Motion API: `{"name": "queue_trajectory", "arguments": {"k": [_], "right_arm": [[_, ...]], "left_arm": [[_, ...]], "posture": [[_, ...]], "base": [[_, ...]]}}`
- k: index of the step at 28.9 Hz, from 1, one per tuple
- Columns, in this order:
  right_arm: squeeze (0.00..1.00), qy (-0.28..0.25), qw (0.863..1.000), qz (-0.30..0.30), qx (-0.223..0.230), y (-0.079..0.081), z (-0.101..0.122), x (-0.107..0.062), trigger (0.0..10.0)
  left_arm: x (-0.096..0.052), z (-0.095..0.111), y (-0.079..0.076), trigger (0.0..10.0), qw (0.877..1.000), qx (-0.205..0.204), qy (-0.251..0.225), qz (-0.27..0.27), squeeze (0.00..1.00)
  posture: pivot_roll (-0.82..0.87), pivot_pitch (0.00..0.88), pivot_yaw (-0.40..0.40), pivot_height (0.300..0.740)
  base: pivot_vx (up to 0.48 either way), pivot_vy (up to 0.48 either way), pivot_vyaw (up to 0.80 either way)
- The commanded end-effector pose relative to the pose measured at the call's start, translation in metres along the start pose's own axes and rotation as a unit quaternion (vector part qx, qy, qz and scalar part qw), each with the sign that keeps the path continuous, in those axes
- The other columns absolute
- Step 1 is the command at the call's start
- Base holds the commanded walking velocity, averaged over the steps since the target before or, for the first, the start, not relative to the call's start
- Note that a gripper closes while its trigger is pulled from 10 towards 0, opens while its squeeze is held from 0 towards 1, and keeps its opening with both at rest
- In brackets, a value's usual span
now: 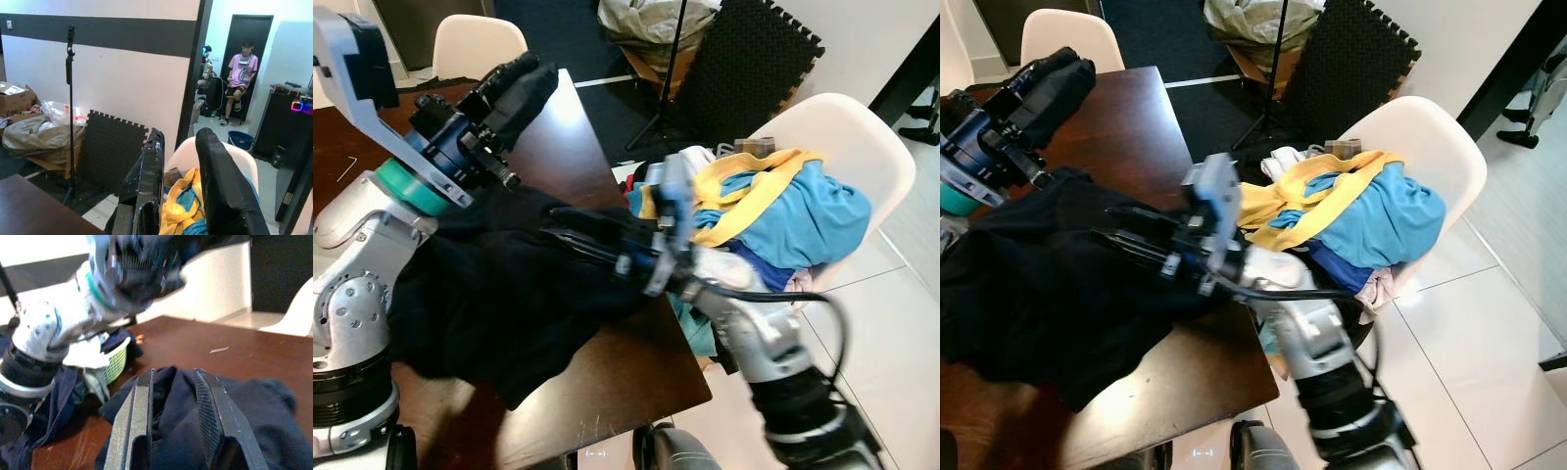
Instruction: Hang hanger
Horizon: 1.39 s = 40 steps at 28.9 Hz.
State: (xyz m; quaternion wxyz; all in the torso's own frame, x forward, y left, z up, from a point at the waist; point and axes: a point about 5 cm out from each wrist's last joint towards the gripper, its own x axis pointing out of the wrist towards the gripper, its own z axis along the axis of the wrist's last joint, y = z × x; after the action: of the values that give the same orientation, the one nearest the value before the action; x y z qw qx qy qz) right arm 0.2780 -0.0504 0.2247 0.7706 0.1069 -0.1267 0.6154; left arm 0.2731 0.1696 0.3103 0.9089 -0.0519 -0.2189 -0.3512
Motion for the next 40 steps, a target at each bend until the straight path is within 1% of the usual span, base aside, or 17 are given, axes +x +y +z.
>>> {"name": "queue_trajectory", "arguments": {"k": [1,3,4,5,6,7,8,9,10,12,15,18,23,27,28,33,40], "right_arm": [[0.0,-0.015,1.0,0.003,0.008,0.002,0.005,-0.005,10.0],[0.0,-0.021,0.996,-0.084,-0.022,-0.016,0.012,-0.019,10.0],[0.0,-0.021,0.996,-0.084,-0.022,-0.016,0.012,-0.019,10.0],[0.0,-0.016,0.989,-0.142,-0.049,-0.027,0.012,-0.025,10.0],[0.0,-0.014,0.97,-0.231,-0.075,-0.042,0.01,-0.032,10.0],[0.0,-0.014,0.97,-0.231,-0.075,-0.042,0.01,-0.032,10.0],[0.0,-0.019,0.939,-0.328,-0.105,-0.055,0.009,-0.04,10.0],[0.0,-0.019,0.939,-0.328,-0.105,-0.055,0.009,-0.04,10.0],[0.0,-0.027,0.905,-0.403,-0.132,-0.062,0.008,-0.047,10.0],[0.0,-0.057,0.868,-0.472,-0.141,-0.065,0.009,-0.055,10.0],[0.0,-0.089,0.846,-0.503,-0.153,-0.062,0.017,-0.06,10.0],[0.0,-0.11,0.843,-0.5,-0.162,-0.06,0.025,-0.059,10.0],[0.0,-0.109,0.844,-0.491,-0.186,-0.06,0.031,-0.062,10.0],[0.0,-0.11,0.842,-0.493,-0.19,-0.06,0.03,-0.063,10.0],[0.0,-0.108,0.84,-0.496,-0.193,-0.06,0.028,-0.063,10.0],[0.0,-0.067,0.861,-0.472,-0.175,-0.048,0.001,-0.064,10.0],[0.0,-0.042,0.868,-0.469,-0.159,-0.047,-0.015,-0.068,10.0]], "left_arm": [[0.001,-0.003,-0.004,10.0,1.0,0.015,0.007,-0.001,0.0],[0.006,-0.013,-0.001,10.0,0.997,0.055,0.032,0.032,0.0],[0.006,-0.013,-0.001,10.0,0.997,0.055,0.032,0.032,0.0],[0.008,-0.019,0.002,10.0,0.994,0.077,0.05,0.058,0.0],[0.011,-0.031,0.008,10.0,0.985,0.117,0.082,0.101,0.0],[0.011,-0.031,0.008,10.0,0.985,0.117,0.082,0.101,0.0],[0.013,-0.045,0.011,10.0,0.972,0.154,0.112,0.136,0.0],[0.013,-0.045,0.011,10.0,0.972,0.154,0.112,0.136,0.0],[0.013,-0.056,0.011,10.0,0.96,0.185,0.129,0.163,0.0],[0.014,-0.067,0.006,10.0,0.952,0.206,0.136,0.183,0.0],[0.015,-0.074,-0.005,10.0,0.951,0.209,0.127,0.187,0.0],[0.013,-0.077,-0.016,10.0,0.952,0.213,0.105,0.196,0.0],[0.009,-0.075,-0.012,10.0,0.944,0.213,0.09,0.236,0.0],[0.009,-0.075,-0.011,10.0,0.942,0.214,0.086,0.242,0.0],[0.008,-0.076,-0.011,10.0,0.939,0.217,0.083,0.252,0.0],[0.004,-0.087,-0.009,10.0,0.927,0.221,0.083,0.292,0.0],[0.004,-0.093,0.002,10.0,0.912,0.237,0.08,0.326,0.0]], "posture": [[0.03,0.094,0.037,0.74],[0.03,0.094,0.037,0.74],[0.03,0.094,0.037,0.74],[0.03,0.091,0.037,0.74],[0.04,0.089,0.037,0.74],[0.04,0.089,0.037,0.74],[0.04,0.086,0.041,0.74],[0.04,0.086,0.041,0.74],[0.04,0.084,0.041,0.74],[0.04,0.08,0.043,0.74],[0.04,0.077,0.042,0.74],[0.04,0.065,0.038,0.74],[0.04,0.053,0.03,0.74],[0.04,0.051,0.029,0.74],[0.05,0.04,0.022,0.74],[0.05,0.013,0.009,0.74],[0.05,0.0,0.004,0.74]], "base": [[0.0,0.0,0.0],[0.0,0.0,0.0],[0.0,0.0,0.0],[0.0,0.0,0.0],[0.0,0.0,0.0],[0.0,0.0,0.0],[0.0,0.0,0.0],[0.0,0.0,0.0],[0.0,0.0,0.0],[0.0,0.0,0.0],[0.0,0.0,0.0],[0.0,0.0,0.0],[0.0,0.0,0.0],[0.0,0.0,0.0],[0.0,0.0,0.0],[0.0,0.0,0.0],[-0.04,0.0,0.0]]}}
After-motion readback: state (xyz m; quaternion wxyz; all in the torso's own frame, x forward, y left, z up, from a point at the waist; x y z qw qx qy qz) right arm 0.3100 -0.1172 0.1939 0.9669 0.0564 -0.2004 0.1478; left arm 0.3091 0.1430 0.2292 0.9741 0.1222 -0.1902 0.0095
